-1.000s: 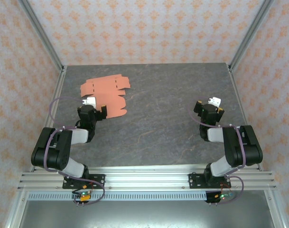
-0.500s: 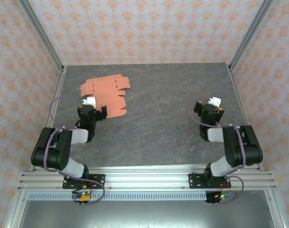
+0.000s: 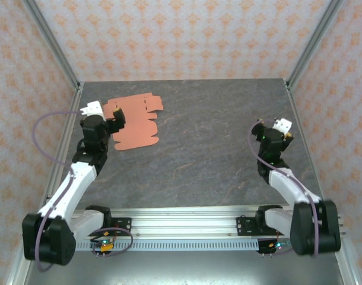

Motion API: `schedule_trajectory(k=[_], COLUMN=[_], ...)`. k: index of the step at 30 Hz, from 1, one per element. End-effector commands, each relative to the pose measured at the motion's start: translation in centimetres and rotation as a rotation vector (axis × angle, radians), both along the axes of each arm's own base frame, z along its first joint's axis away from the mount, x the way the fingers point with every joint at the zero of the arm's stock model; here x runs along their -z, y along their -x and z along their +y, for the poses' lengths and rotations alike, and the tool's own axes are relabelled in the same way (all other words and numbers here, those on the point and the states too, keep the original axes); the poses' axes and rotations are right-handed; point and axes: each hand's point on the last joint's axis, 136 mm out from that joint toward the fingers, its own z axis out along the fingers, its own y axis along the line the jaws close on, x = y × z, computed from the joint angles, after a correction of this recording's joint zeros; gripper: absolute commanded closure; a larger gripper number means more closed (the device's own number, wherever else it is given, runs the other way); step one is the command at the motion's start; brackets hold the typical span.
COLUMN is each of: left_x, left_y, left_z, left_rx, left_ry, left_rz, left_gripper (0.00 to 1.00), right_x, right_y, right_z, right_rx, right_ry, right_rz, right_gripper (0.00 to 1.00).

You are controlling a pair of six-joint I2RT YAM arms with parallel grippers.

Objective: Fold the paper box

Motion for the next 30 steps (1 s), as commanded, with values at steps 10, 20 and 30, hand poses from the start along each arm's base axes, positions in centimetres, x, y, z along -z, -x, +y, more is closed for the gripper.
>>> schedule_trajectory(k=[10, 20, 30], left_x=[10.7, 19.1, 25.0], left_y=[-3.1, -7.7, -3.7], left_z=[-4.3, -9.7, -17.5], left_rx=[0.043, 0.098, 0.301], left_ry=[0.281, 0.106, 0.236], left_rz=[0.491, 0.743, 0.821], left_gripper=[0.0, 0.0, 0.0], right_x=[3.8, 8.3, 9.4], right_y=[4.7, 4.6, 4.0], right_z=[2.4, 10.2, 12.0], right_rx=[0.12, -0.167, -0.186], right_ry=[-0.456, -0.478, -0.476], right_rz=[0.401, 0.588, 0.645], right_gripper=[0.01, 0.04, 0.03])
